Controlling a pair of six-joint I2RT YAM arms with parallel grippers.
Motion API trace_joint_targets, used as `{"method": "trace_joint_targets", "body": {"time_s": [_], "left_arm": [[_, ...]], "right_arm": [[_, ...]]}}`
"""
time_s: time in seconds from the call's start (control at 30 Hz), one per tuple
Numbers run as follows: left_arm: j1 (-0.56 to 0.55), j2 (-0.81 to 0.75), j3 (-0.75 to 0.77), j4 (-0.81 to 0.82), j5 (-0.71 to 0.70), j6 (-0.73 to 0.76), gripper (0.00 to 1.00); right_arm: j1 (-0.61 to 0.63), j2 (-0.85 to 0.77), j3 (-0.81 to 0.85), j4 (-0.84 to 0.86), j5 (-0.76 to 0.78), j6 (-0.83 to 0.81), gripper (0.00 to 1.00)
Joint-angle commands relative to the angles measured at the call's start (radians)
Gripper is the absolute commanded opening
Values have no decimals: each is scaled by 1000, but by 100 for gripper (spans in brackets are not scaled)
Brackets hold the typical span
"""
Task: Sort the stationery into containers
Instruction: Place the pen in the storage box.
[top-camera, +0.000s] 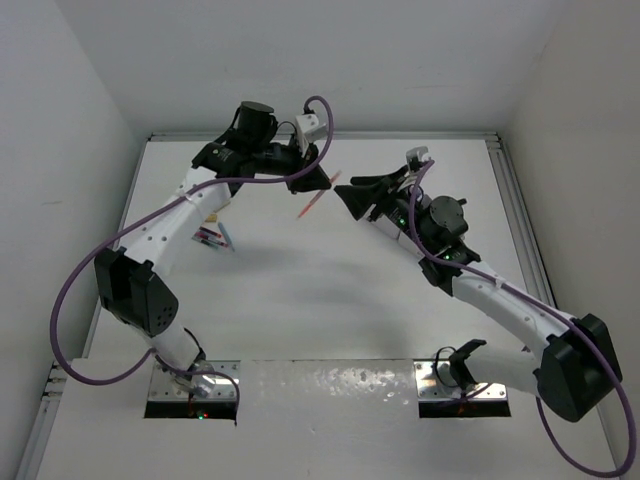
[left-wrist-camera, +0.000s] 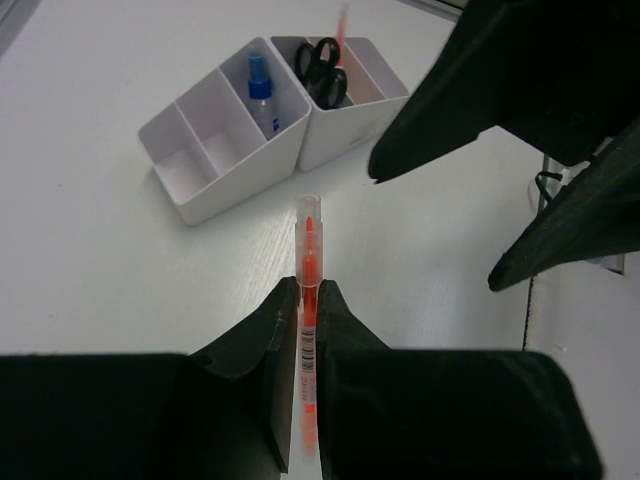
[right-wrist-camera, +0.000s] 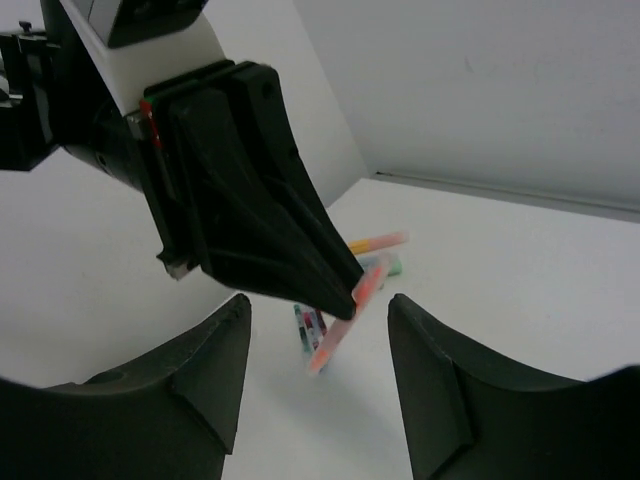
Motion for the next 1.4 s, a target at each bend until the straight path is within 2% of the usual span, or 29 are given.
{"method": "trace_joint_targets", "body": {"time_s": [0.0, 0.1, 0.23, 0.4, 0.5, 0.73, 0.83, 0.93, 0.97, 1.03, 1.2, 1.3, 1.37], "left_arm": [[-12, -53, -7, 43, 32, -19, 0], [-24, -50, -1, 53, 44, -39, 0], [-34, -53, -2, 53, 50, -45, 0], [-37, -53, -4, 62, 55, -57, 0], [-40, -51, -5, 73, 61, -74, 0], [-47, -47, -1, 102, 59, -103, 0], [-49, -45, 1, 102, 61, -105, 0], [-52, -47, -1, 103, 61, -107, 0], [-52, -47, -1, 103, 61, -107, 0], [-57, -47, -1, 103, 61, -107, 0], [-63, -48, -7, 109, 61, -107, 0], [-64, -48, -10, 106, 61, -105, 0], [-64, -48, -11, 102, 61, -99, 0]], "right_arm": [[20, 32, 6, 181, 35, 71, 57], [34, 66, 3, 216, 81, 94, 57], [37, 90, -16, 293, 122, 125, 51], [38, 115, -6, 299, 139, 132, 47], [38, 127, -2, 298, 139, 134, 41], [40, 149, 3, 284, 139, 143, 43], [40, 158, 6, 284, 142, 146, 34], [38, 162, 7, 282, 141, 152, 18], [40, 164, 9, 281, 141, 154, 9], [43, 164, 6, 284, 141, 152, 1], [40, 155, -2, 287, 142, 146, 0], [40, 149, -5, 287, 136, 140, 16], [40, 149, -3, 290, 132, 135, 19]]}}
